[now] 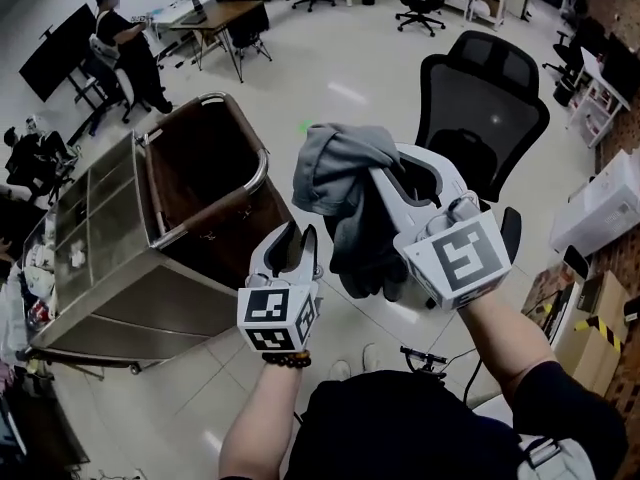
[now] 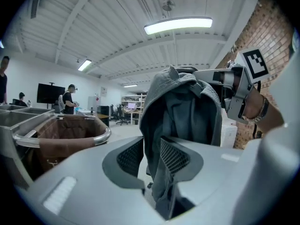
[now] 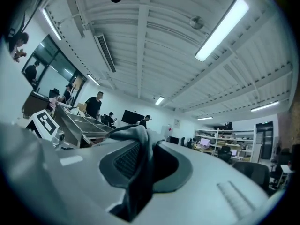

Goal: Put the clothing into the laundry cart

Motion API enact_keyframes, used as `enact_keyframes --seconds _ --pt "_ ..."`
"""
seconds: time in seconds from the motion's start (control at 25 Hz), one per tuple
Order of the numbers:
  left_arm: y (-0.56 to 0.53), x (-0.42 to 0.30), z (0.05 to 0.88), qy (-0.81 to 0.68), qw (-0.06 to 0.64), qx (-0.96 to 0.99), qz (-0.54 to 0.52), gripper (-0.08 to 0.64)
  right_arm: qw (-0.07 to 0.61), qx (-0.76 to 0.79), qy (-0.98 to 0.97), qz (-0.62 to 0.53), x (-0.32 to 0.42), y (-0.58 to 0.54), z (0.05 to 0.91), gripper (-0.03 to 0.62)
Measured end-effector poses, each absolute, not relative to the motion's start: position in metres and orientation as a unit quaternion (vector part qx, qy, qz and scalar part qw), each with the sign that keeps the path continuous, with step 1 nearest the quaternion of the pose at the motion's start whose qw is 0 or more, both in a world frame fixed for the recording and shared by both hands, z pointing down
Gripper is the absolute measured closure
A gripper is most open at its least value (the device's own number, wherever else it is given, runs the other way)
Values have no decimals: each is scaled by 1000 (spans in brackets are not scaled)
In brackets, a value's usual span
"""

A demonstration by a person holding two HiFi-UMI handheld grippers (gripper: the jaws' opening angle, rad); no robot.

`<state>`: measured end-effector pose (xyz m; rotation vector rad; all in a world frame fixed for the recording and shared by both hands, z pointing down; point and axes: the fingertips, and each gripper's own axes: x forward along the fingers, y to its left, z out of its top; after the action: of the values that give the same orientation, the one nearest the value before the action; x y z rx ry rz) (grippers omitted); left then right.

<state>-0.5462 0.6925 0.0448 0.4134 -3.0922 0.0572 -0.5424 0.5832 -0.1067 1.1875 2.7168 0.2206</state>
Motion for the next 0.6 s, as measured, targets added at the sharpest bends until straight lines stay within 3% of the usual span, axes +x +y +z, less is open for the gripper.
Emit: enact_keyframes --seconds 0.4,0.6 --pt "747 -500 33 -998 4 57 19 446 97 466 877 66 -514 639 -121 538" --pt "777 -474 14 -999 -8 41 24 445 144 480 862 69 -493 672 -140 538"
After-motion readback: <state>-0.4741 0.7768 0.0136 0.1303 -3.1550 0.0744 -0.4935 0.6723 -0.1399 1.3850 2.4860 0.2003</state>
